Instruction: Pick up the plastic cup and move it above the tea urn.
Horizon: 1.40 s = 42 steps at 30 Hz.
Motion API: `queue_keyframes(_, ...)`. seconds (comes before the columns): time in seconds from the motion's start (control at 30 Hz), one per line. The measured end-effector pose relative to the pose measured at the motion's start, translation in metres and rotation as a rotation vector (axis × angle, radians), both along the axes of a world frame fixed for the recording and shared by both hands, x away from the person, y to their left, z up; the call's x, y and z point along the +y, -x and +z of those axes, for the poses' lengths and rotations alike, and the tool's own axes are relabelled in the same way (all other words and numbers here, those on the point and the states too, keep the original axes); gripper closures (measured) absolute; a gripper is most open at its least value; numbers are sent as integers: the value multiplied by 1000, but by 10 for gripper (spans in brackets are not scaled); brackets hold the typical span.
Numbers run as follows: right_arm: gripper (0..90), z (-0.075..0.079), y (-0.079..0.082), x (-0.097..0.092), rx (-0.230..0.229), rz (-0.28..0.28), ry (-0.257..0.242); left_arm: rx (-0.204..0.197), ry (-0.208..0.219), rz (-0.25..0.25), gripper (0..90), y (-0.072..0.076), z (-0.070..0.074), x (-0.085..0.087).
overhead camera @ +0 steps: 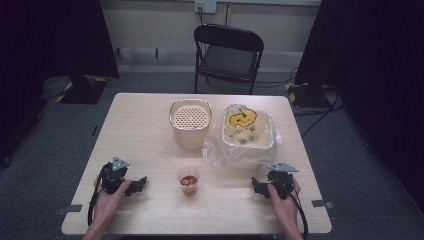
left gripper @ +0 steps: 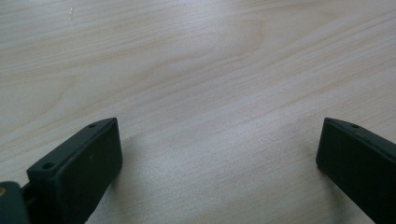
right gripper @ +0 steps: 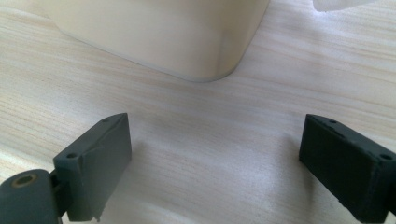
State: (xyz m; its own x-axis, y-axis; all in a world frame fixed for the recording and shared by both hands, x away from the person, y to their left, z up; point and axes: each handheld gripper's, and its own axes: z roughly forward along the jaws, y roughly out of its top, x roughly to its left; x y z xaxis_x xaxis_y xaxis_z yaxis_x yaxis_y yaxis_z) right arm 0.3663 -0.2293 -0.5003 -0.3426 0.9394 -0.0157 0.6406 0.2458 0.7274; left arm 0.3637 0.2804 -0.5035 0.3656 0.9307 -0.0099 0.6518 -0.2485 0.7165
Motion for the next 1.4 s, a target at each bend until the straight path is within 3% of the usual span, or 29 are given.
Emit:
queue_keyframes(0.27,83,0,0,0,0,0,0,-3,-10,5,2,1,1,0)
queue_keyframes(0.4,83,0,0,0,-1,-1,1,-19,-7,-8,194,6,5,-6)
queue_keyframes(0.47,83,0,0,0,0,0,0,-18,-18,-14,195,7,6,-9)
queue_keyframes(0.5,83,0,0,0,0,0,0,-41,-22,-35,192,12,9,-15)
queue_keyframes(0.7,83,0,0,0,0,0,0,-108,75,-119,211,30,24,-33)
queue_keyframes(0.73,83,0,0,0,0,0,0,-108,75,-119,214,30,24,-33)
queue_keyframes(0.77,83,0,0,0,0,0,0,-142,114,-150,214,39,29,-42)
queue_keyframes(0.83,83,0,0,0,0,0,0,-159,176,-201,215,48,34,-50)
queue_keyframes(0.87,83,0,0,0,0,0,0,-159,176,-201,213,48,34,-50)
queue_keyframes(0.9,83,0,0,0,0,0,0,-179,197,-251,212,57,37,-61)
queue_keyframes(0.97,83,0,0,0,0,0,0,-188,206,-307,199,62,38,-72)
queue_keyframes(1.07,83,0,0,0,0,0,0,-162,227,-352,184,61,37,-85)
queue_keyframes(1.27,83,0,0,0,0,0,0,-154,232,-401,168,52,32,-100)
queue_keyframes(1.3,83,0,0,0,0,0,1,-163,223,-425,168,50,31,-110)
queue_keyframes(1.4,83,0,0,0,0,0,1,-186,195,-438,168,46,30,-125)
